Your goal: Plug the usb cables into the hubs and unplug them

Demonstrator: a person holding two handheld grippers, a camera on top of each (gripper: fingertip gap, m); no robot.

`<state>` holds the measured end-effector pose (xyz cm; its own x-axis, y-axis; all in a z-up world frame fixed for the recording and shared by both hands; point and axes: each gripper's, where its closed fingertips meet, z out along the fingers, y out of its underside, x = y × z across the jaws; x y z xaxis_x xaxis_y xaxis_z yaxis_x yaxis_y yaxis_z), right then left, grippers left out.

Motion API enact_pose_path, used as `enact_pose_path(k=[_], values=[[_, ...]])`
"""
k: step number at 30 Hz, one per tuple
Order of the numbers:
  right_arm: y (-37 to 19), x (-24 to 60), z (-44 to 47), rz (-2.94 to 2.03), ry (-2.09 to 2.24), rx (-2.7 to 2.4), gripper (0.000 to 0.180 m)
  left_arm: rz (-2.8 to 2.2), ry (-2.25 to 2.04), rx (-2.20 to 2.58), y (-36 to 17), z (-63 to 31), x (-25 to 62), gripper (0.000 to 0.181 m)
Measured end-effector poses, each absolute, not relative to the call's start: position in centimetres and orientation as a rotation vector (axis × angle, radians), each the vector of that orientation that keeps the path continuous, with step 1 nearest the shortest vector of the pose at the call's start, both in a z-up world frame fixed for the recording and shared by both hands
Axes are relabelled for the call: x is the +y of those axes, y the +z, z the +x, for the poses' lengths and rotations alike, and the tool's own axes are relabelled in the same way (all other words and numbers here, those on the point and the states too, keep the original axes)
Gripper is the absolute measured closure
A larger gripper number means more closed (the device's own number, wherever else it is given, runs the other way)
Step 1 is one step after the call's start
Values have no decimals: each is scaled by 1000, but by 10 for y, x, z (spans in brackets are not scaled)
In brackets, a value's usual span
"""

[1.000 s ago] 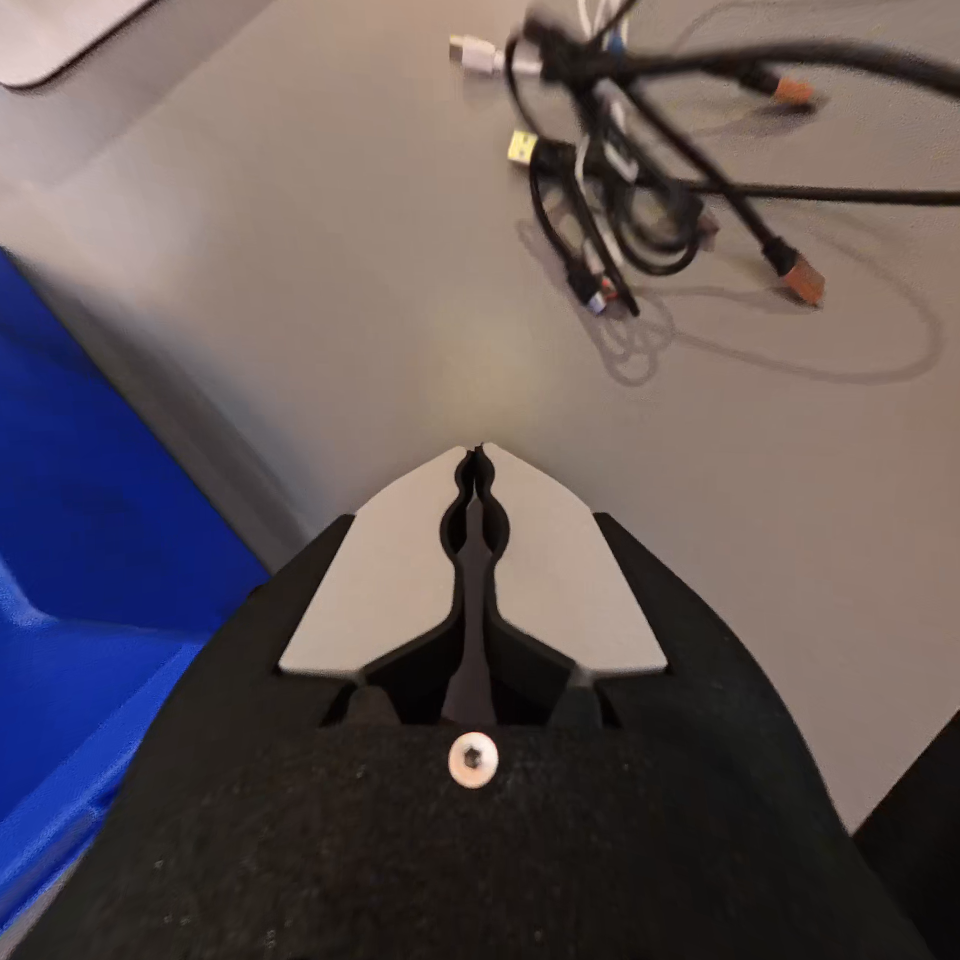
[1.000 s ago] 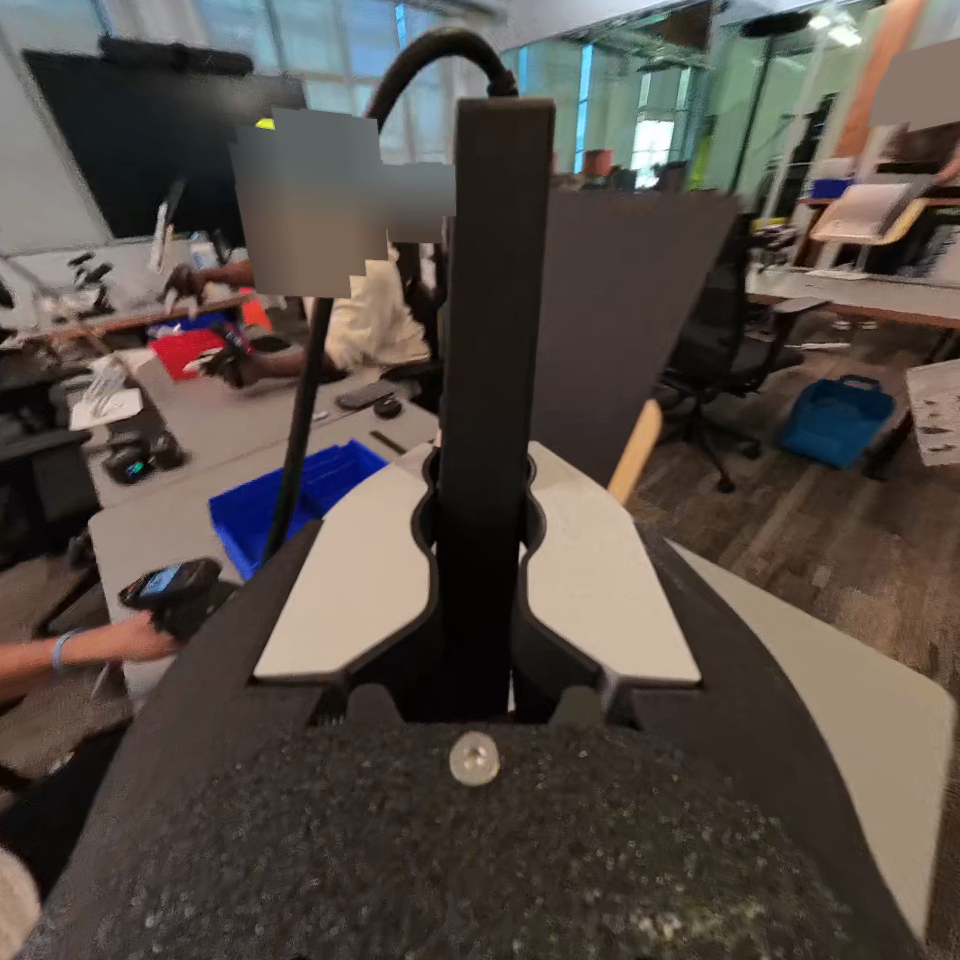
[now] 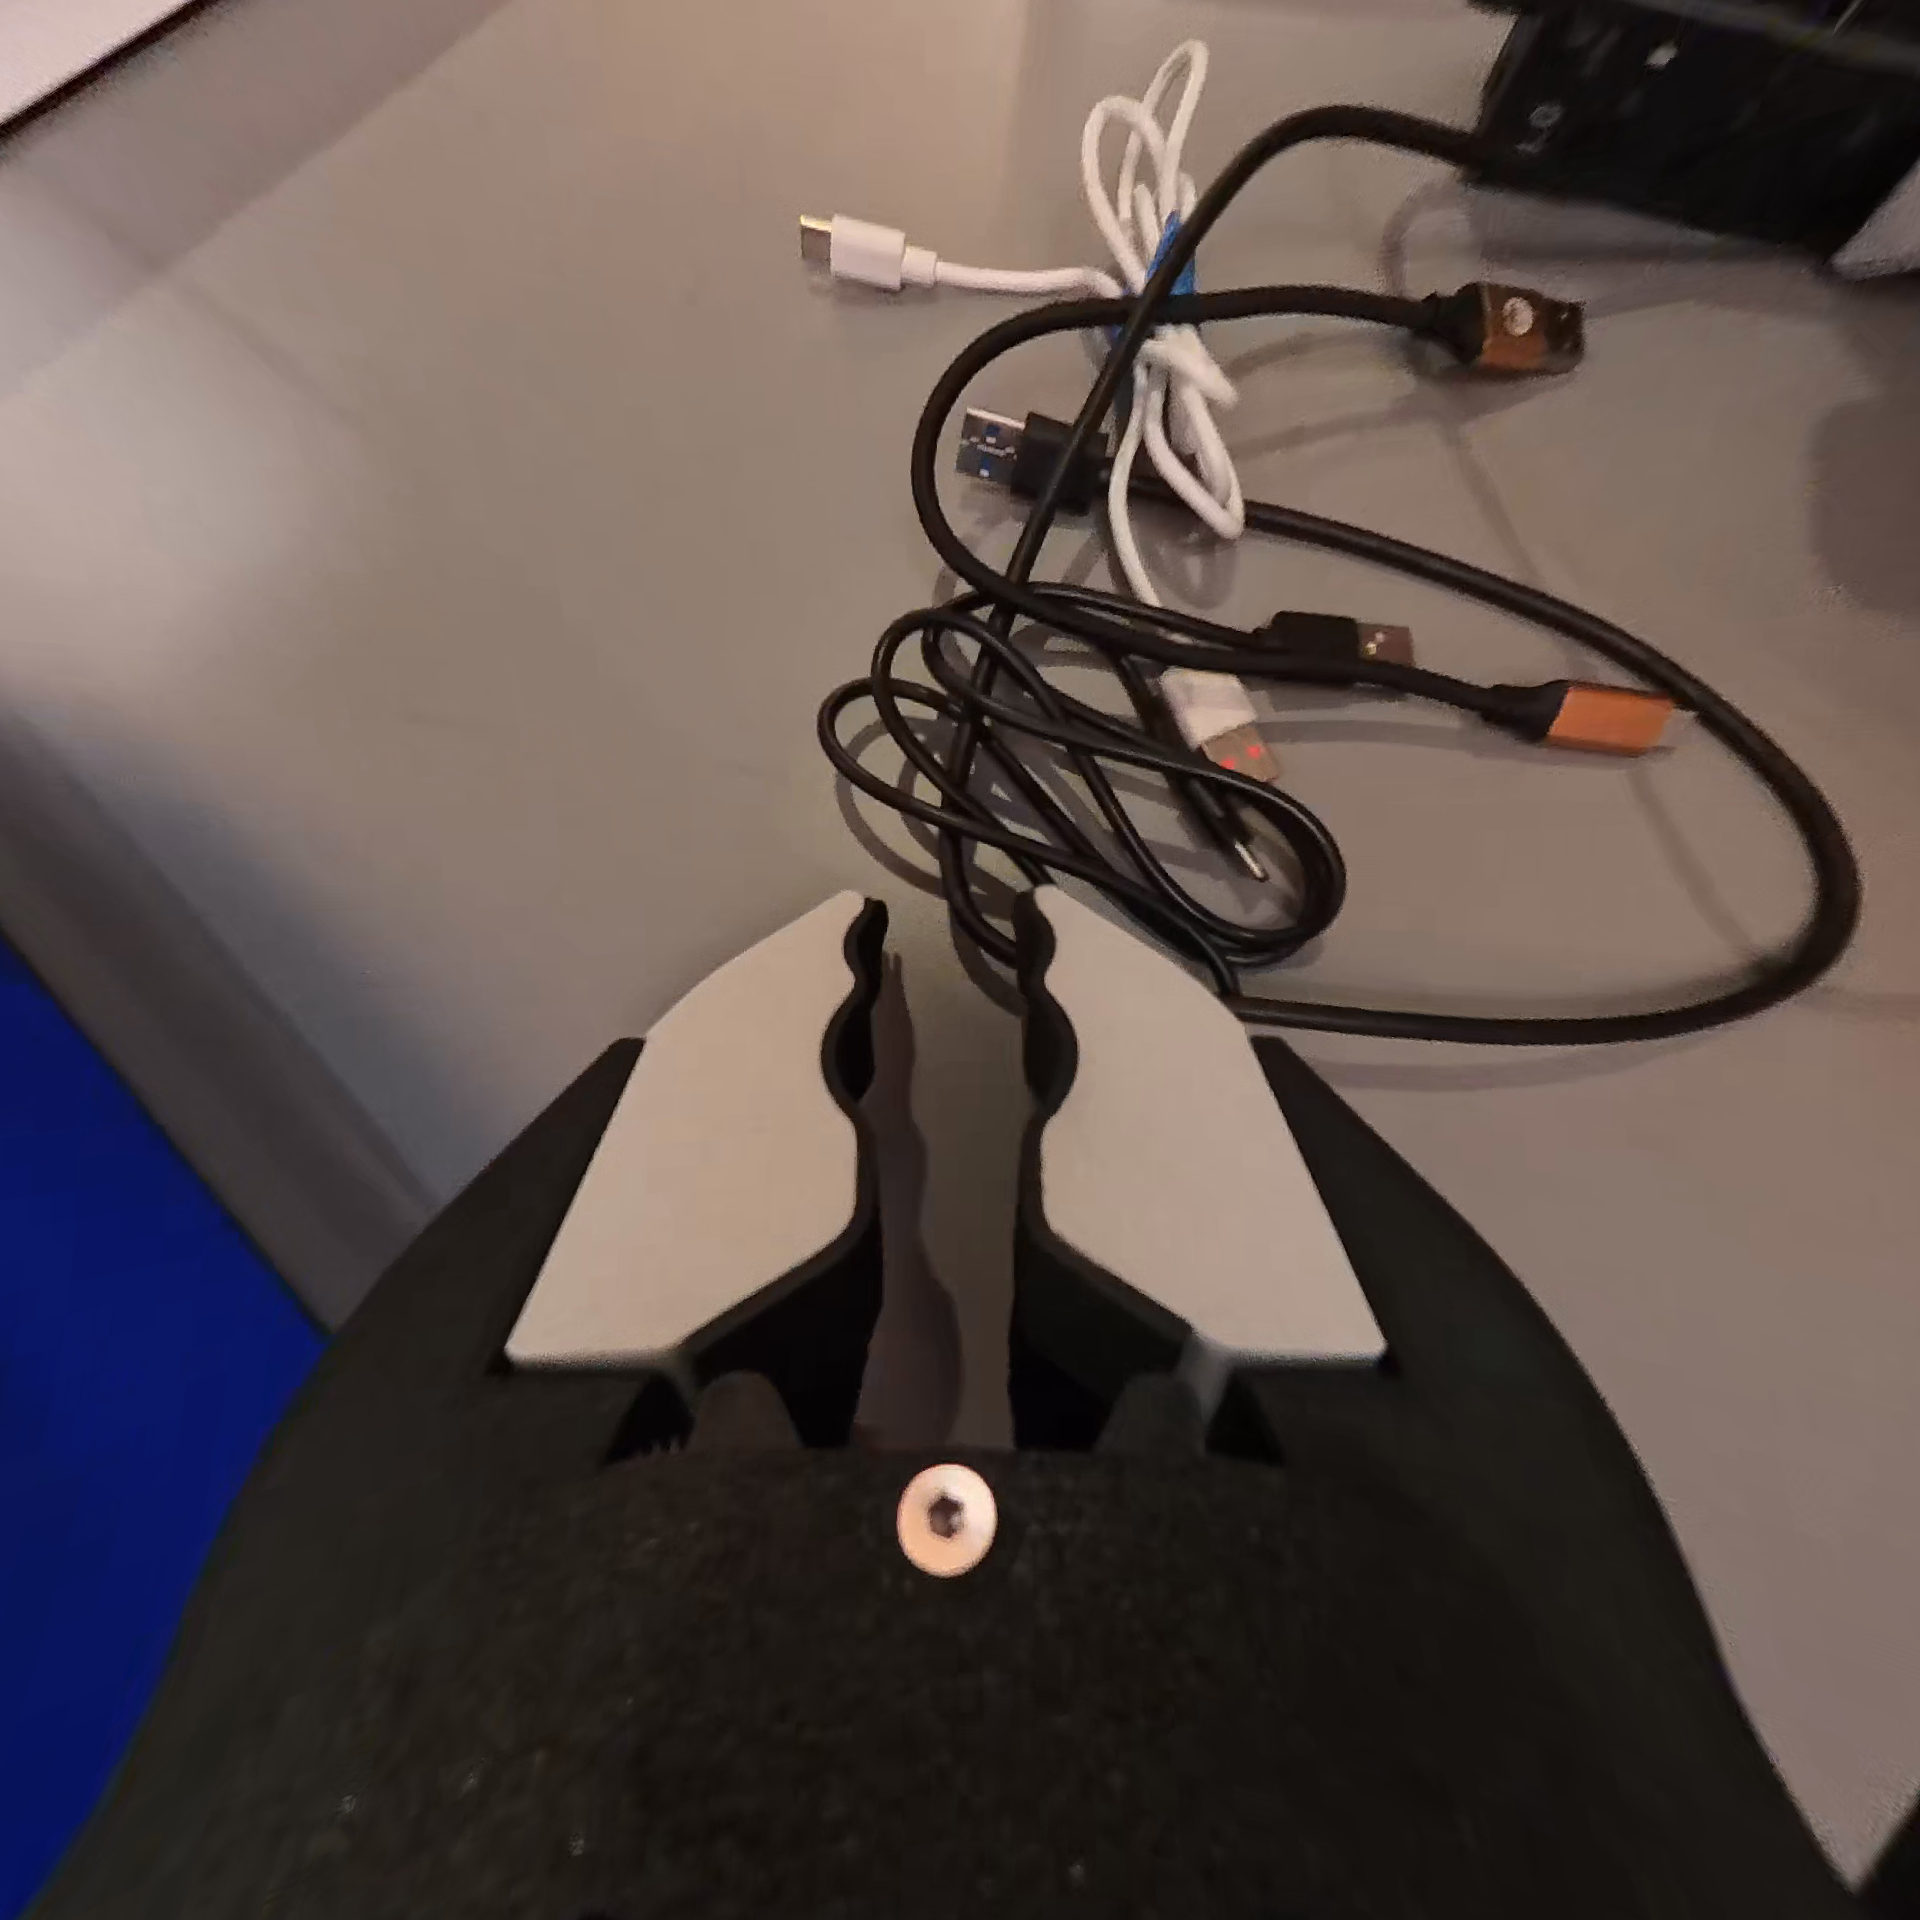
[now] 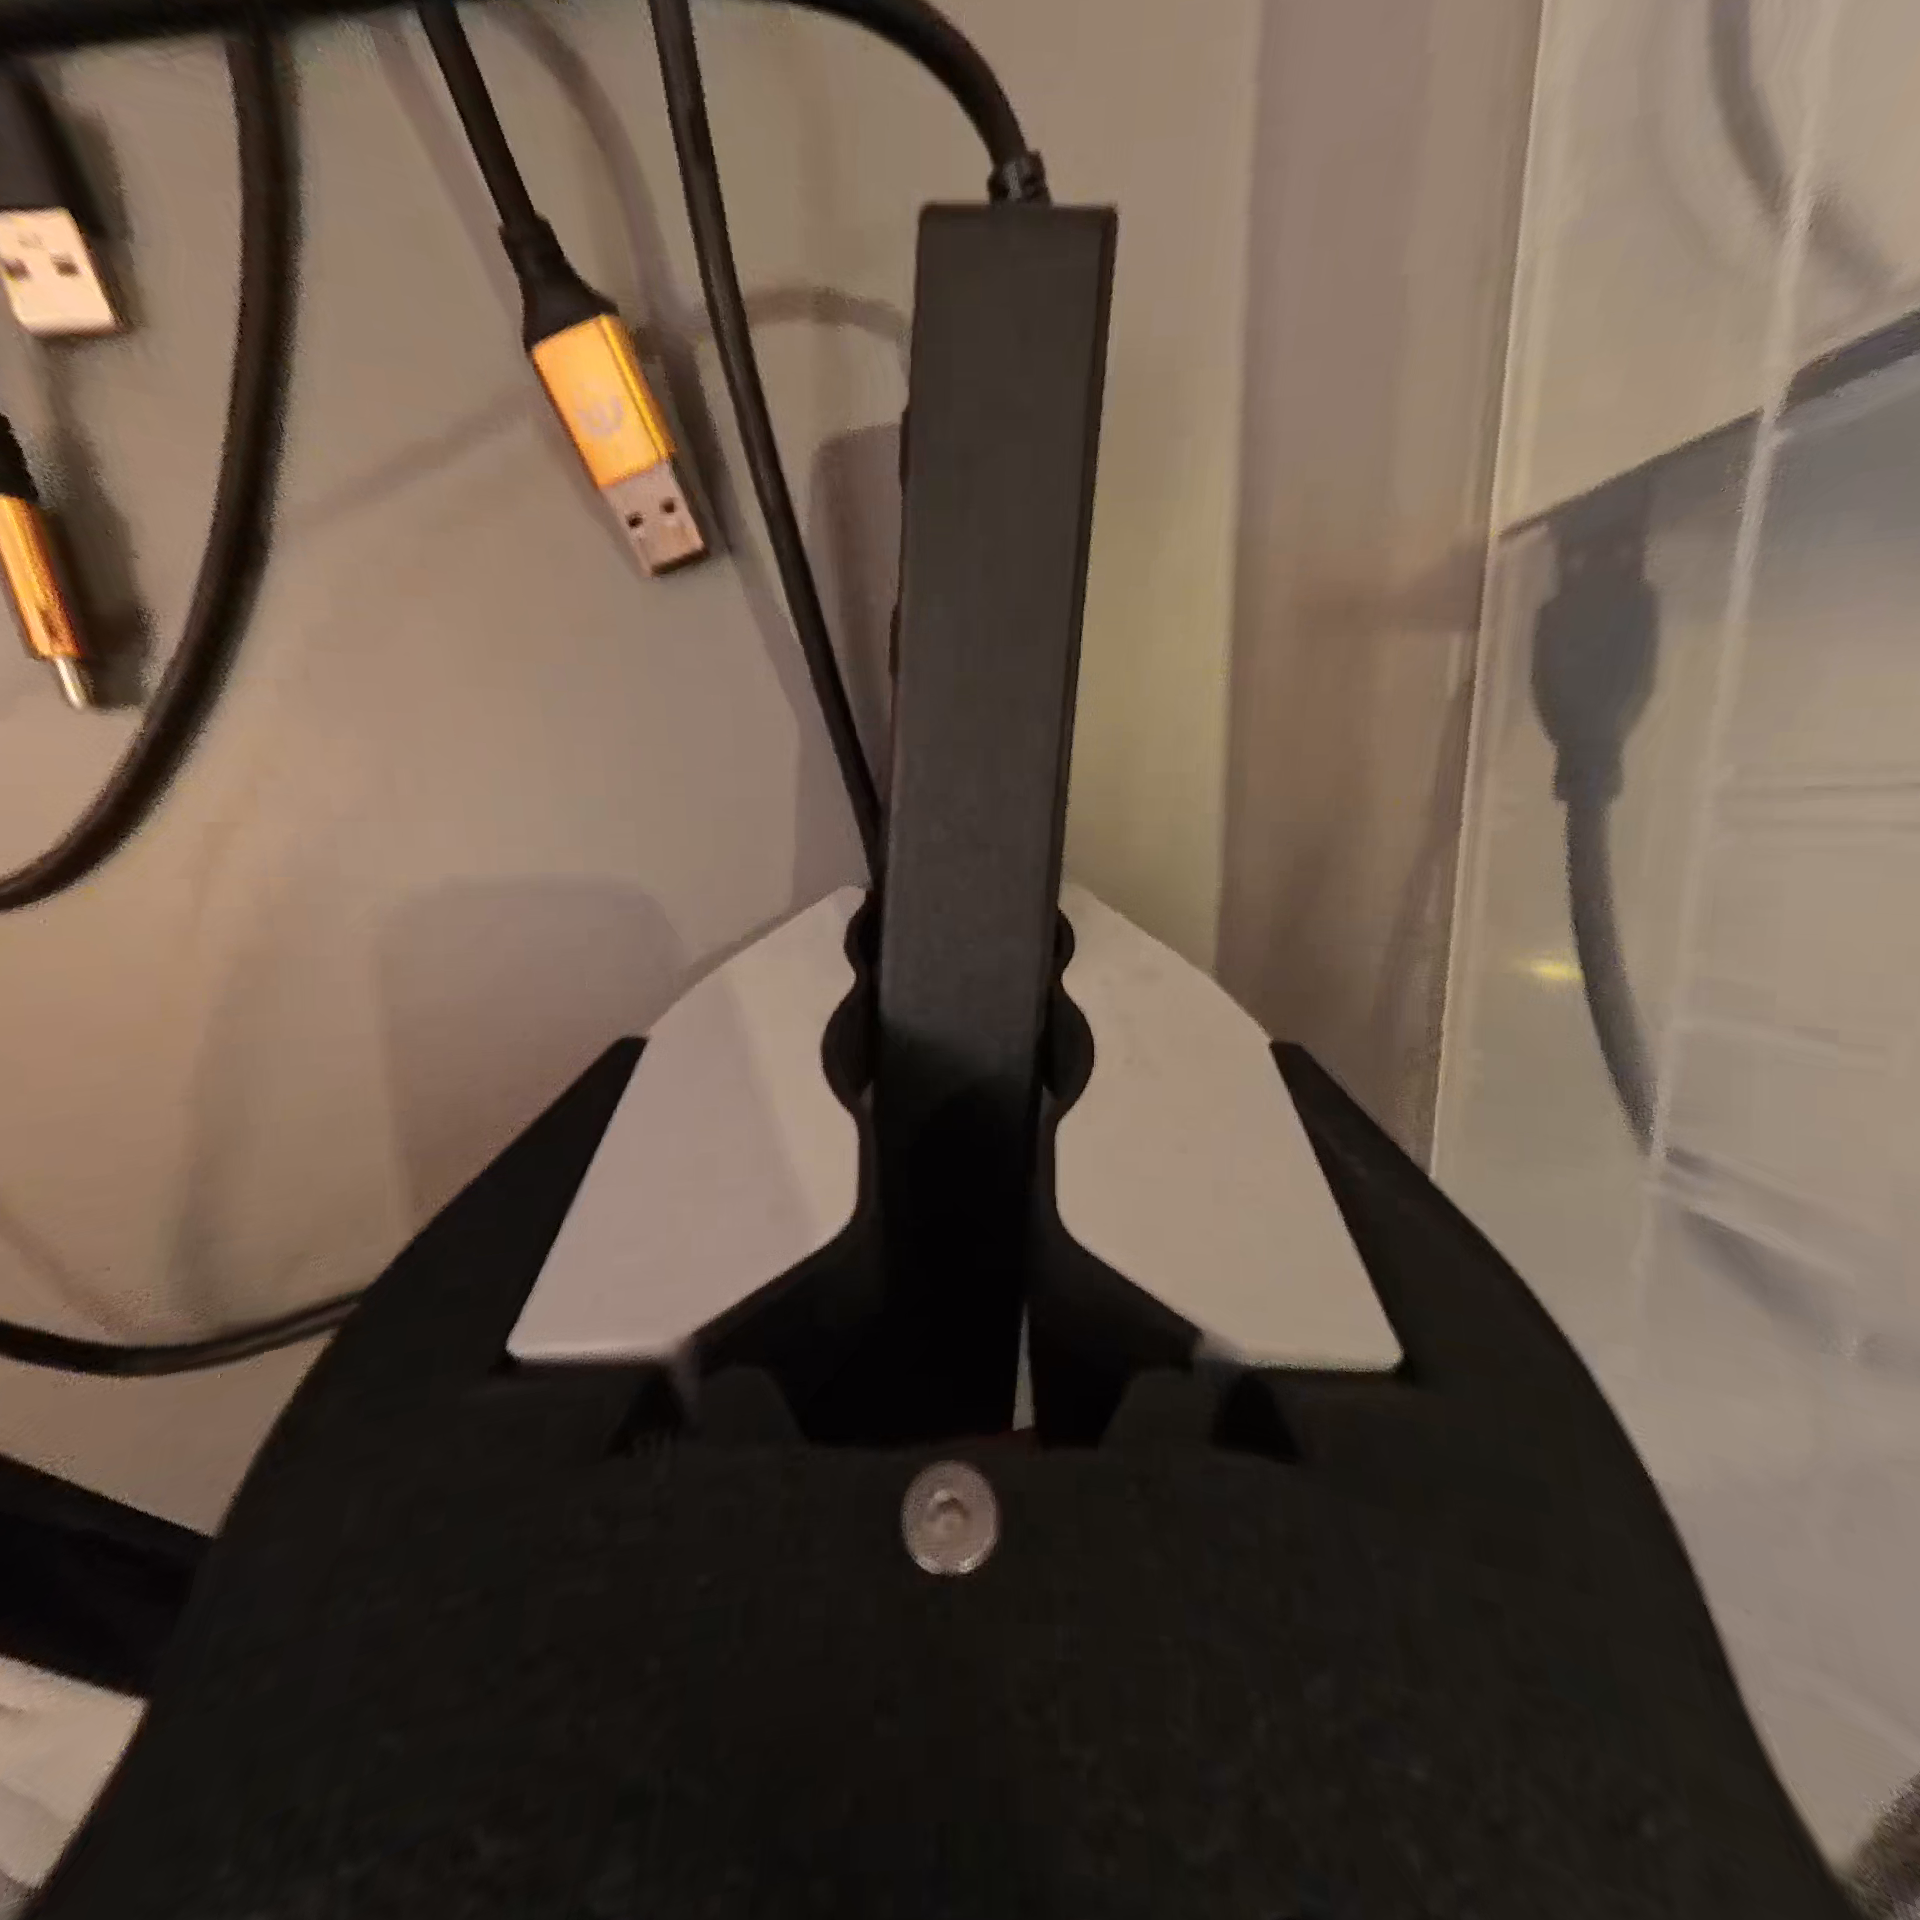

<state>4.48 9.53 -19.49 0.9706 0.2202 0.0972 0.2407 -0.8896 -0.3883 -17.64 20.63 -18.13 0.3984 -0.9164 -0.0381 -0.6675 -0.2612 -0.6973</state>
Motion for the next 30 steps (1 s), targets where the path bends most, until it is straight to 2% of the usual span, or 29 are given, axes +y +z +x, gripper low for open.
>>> enact_pose_path(k=[2, 3, 6, 7, 10, 13, 15, 18, 21, 23, 25, 26, 30], values=[[-195, 96, 45, -2709, -21, -305, 152, -2041, -475, 1375, -190, -172, 208, 159], [-196, 96, 46, -2713, 0, -296, 152, -2050, -479, 1398, -195, -170, 206, 168], [-187, 95, 55, -2711, -80, -272, 131, -2061, -475, 1396, -194, -170, 206, 174], [-177, 92, 56, -2689, -115, -273, 127, -2056, -473, 1380, -190, -173, 207, 175], [-117, 91, 48, -2490, -234, -273, 129, -2018, -520, 1275, -164, -180, 211, 176], [-66, 95, -10, -2308, -94, -419, 128, -1915, -532, 1241, -134, -185, 210, 177], [-56, 100, -75, -2206, 128, -646, 130, -1827, -509, 1257, -117, -187, 205, 177], [-67, 136, -124, -2064, 264, -848, 139, -1778, -505, 1260, -101, -191, 194, 177], [-93, 166, -155, -2122, 587, -844, 131, -1788, -534, 1226, -95, -194, 186, 177], [-100, 181, -166, -2102, 628, -808, 132, -1786, -555, 1208, -93, -195, 182, 177], [-111, 193, -164, -2096, 527, -769, 137, -1794, -603, 1190, -90, -195, 178, 177], [-117, 193, -162, -2106, 490, -773, 155, -1802, -623, 1179, -89, -197, 178, 177], [-123, 195, -129, -2133, 343, -749, 167, -1812, -506, 1155, -89, -219, 192, 177]])
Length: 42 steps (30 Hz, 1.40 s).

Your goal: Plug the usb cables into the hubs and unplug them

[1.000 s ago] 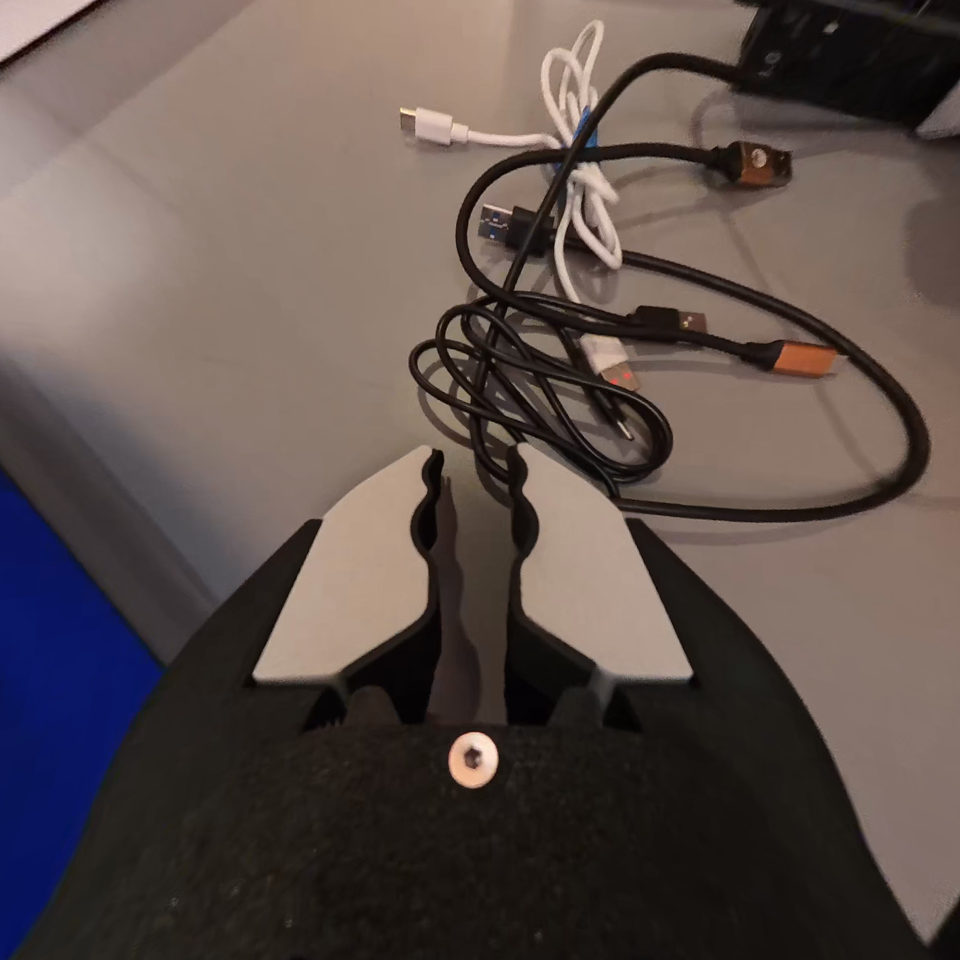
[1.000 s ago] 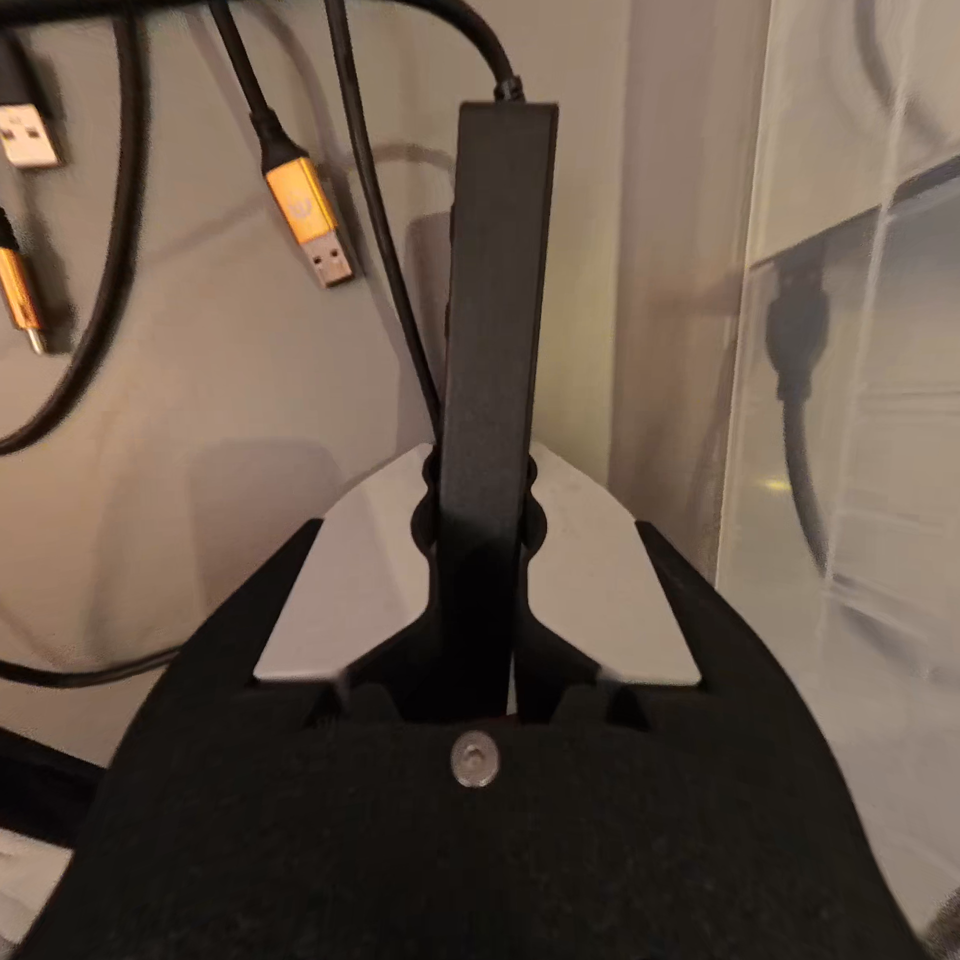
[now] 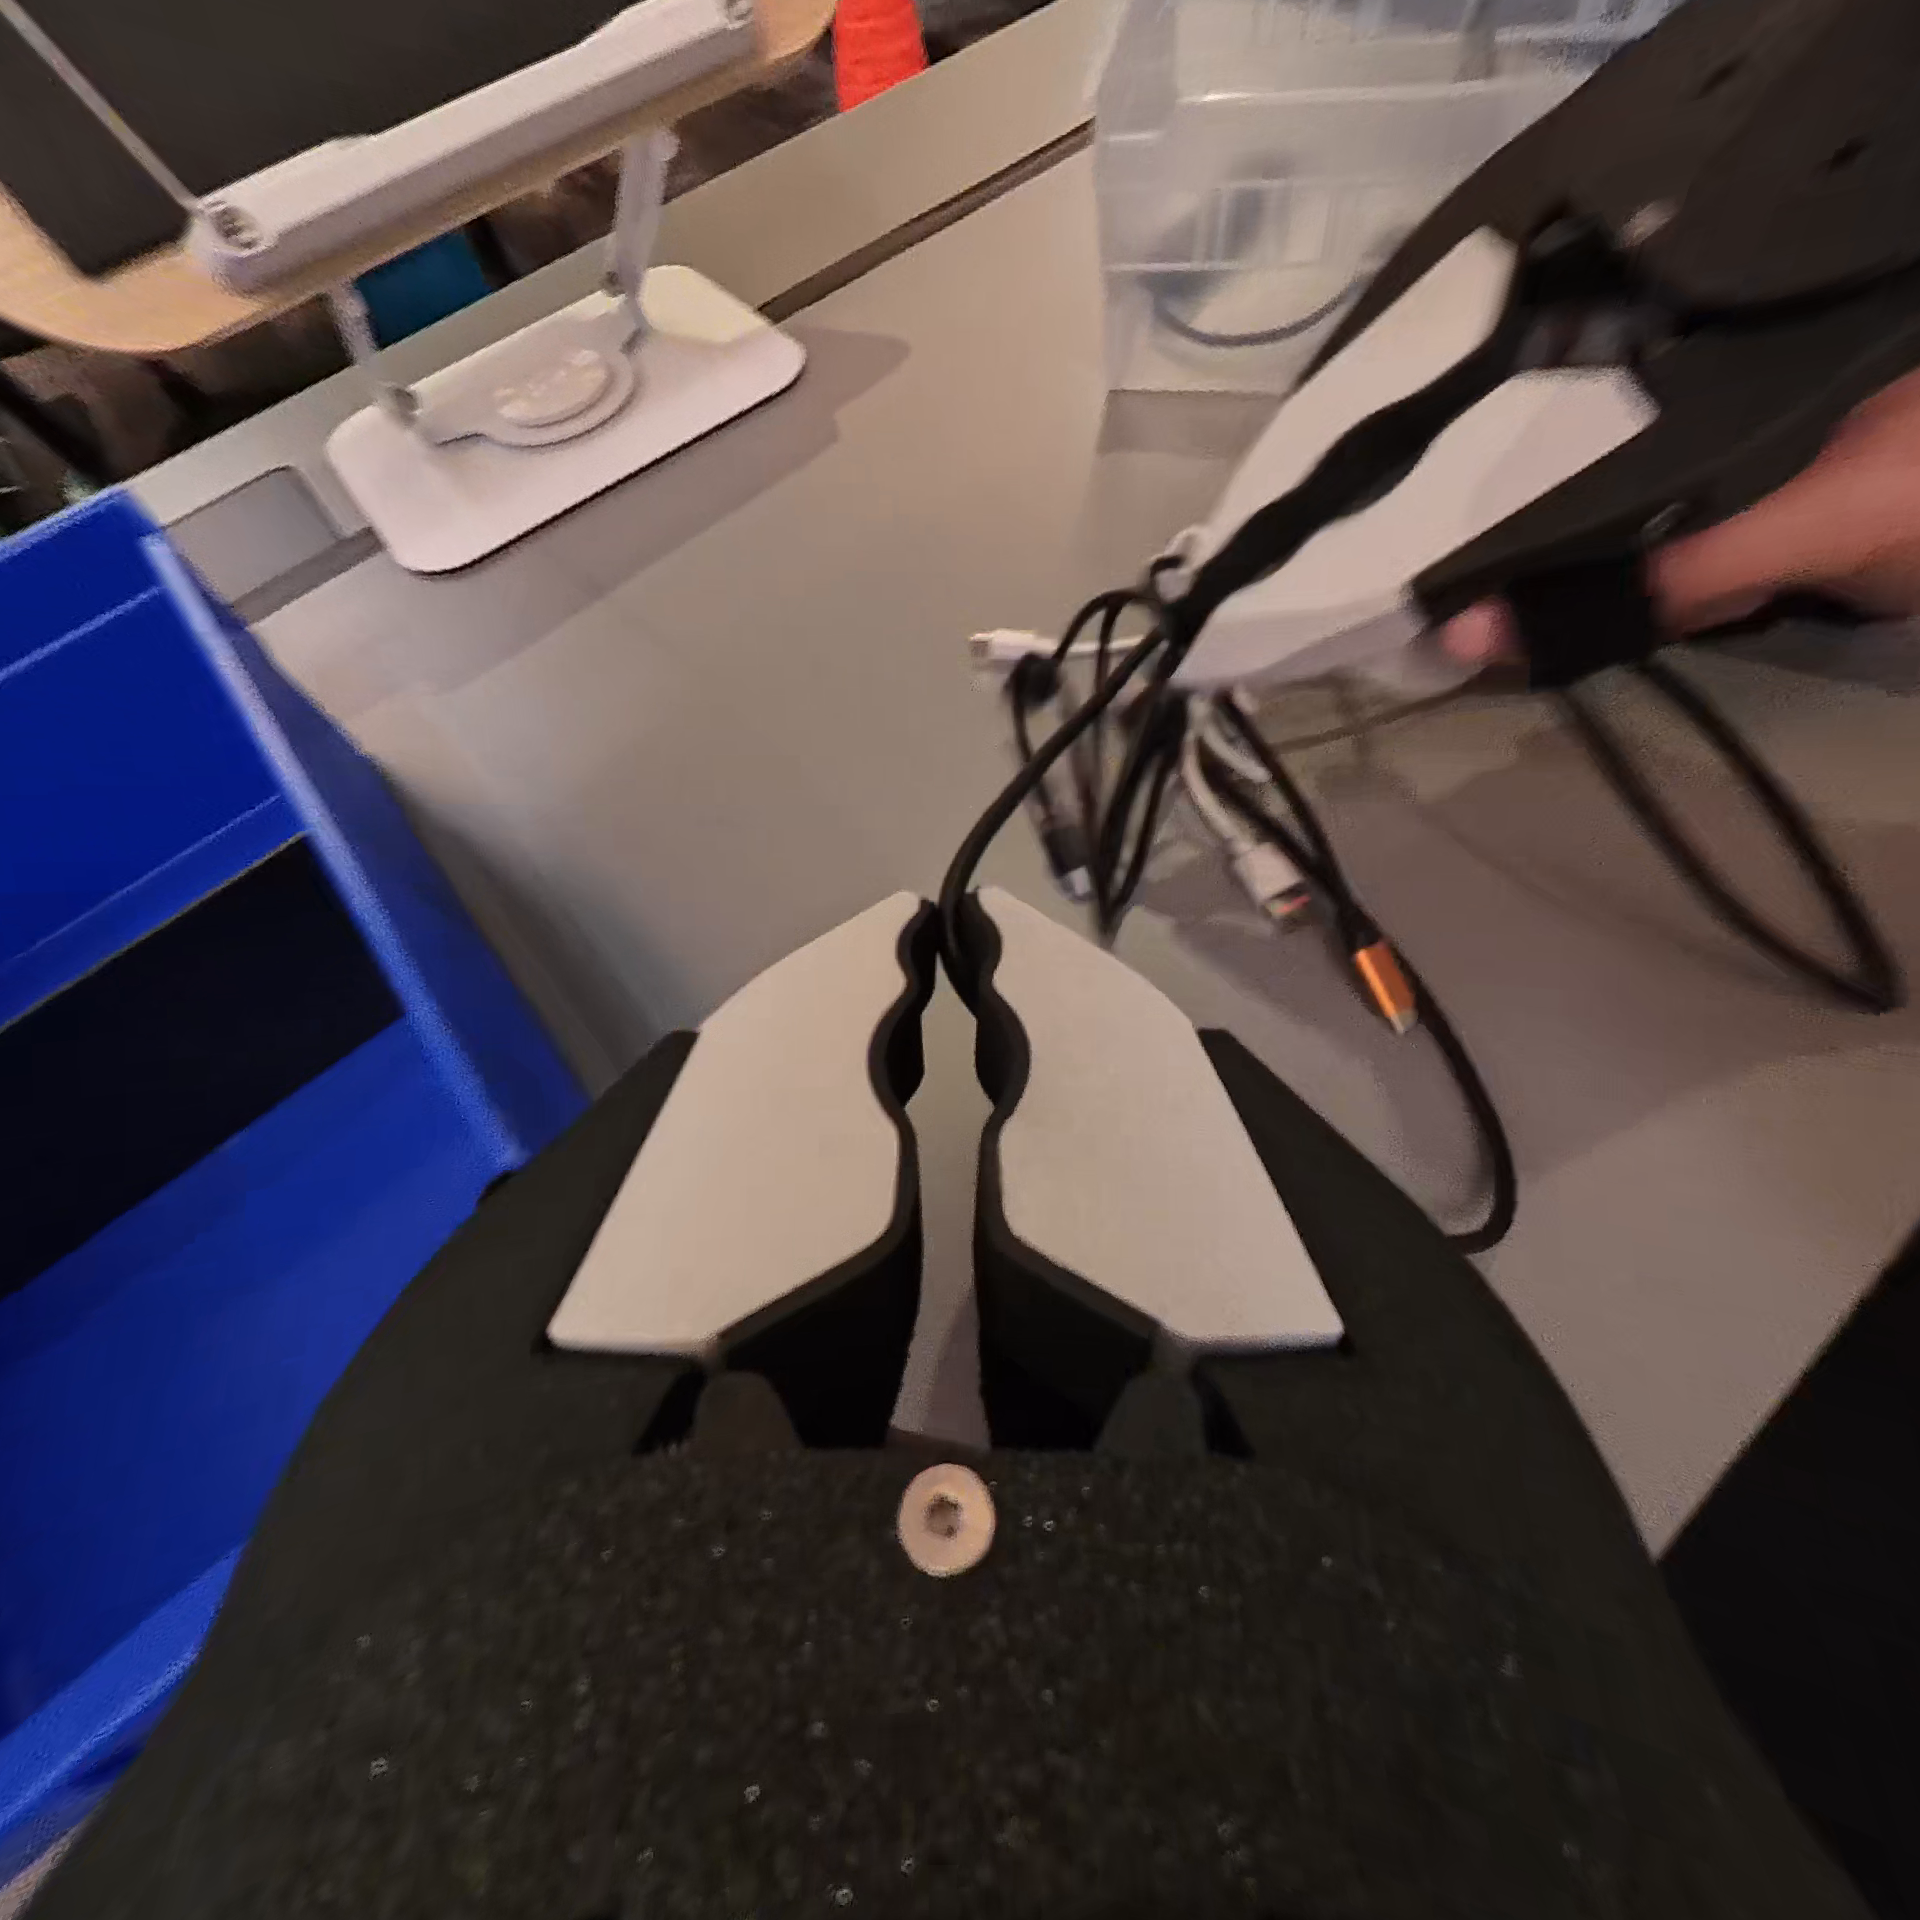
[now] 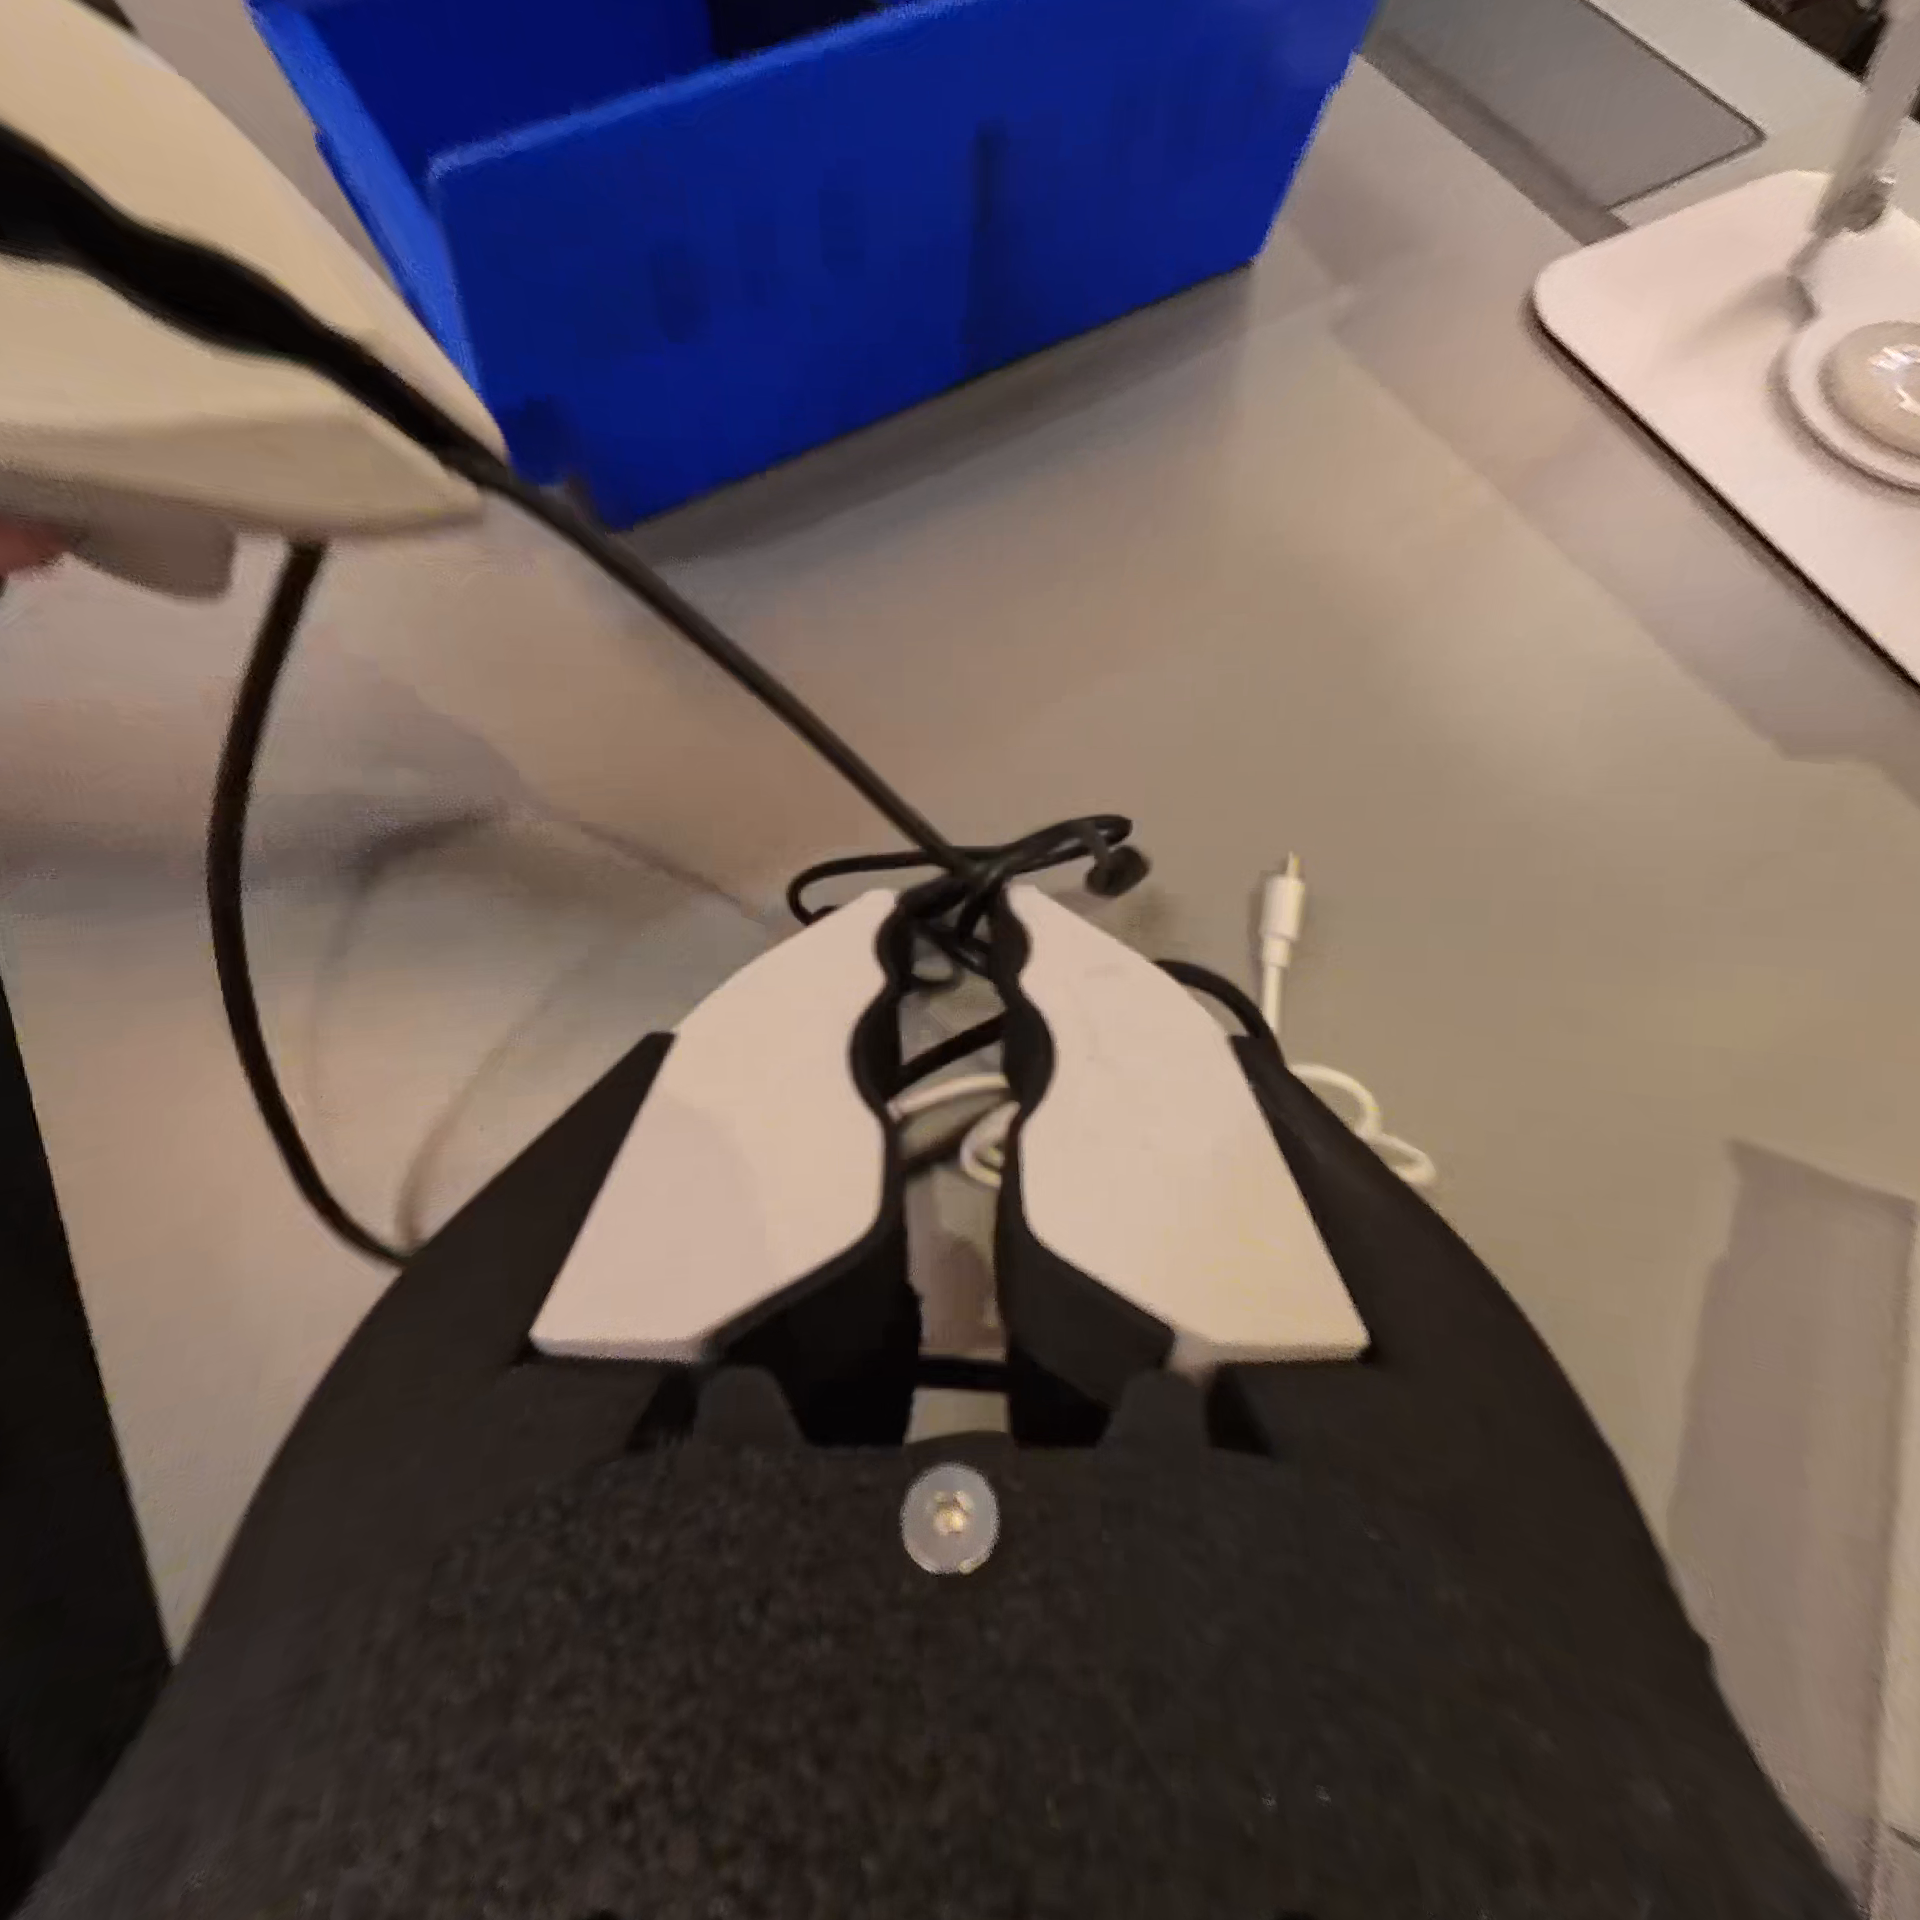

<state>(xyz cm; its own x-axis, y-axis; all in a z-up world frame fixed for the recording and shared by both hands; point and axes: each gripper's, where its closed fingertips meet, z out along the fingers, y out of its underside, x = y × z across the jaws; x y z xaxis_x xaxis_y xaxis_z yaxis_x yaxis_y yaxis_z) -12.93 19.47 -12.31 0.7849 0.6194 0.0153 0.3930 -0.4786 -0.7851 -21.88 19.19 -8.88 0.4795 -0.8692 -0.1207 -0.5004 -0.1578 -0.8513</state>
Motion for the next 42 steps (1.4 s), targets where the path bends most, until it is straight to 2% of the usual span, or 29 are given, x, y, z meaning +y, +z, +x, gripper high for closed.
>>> enact_pose_path(k=[1, 5, 10, 13, 20, 26, 30, 33, 38, 41, 42], values=[[-122, 191, -123, -2126, 375, -748, 174, -1812, -468, 1149, -89, -226, 197, 177], [-97, 174, -114, -1955, 568, -776, 176, -1818, -400, 1145, -95, -246, 201, 177], [-4, 156, -94, -1557, 1025, -580, 176, -1846, -304, 1190, -119, -256, 200, 177], [21, 152, -67, -1477, 1088, -515, 177, -1839, -276, 1201, -123, -255, 201, 177], [47, 130, -27, -1562, 964, -587, 176, -1843, -330, 1223, -133, -239, 187, 176], [77, 120, 97, -1866, 198, -500, 177, -1839, -342, 1293, -144, -227, 175, 176], [46, 113, 179, -2155, -326, -619, 177, -1840, -347, 1295, -144, -227, 176, 176], [-11, 118, 221, -2381, -566, -805, 176, -1862, -379, 1286, -146, -227, 176, 176], [-116, 133, 225, -2621, -385, -988, 176, -1882, -409, 1274, -147, -227, 175, 176], [-139, 150, 211, -2597, -216, -876, 174, -1887, -409, 1273, -147, -228, 175, 176], [-137, 154, 210, -2579, -157, -789, 166, -1888, -411, 1274, -147, -229, 174, 176]])
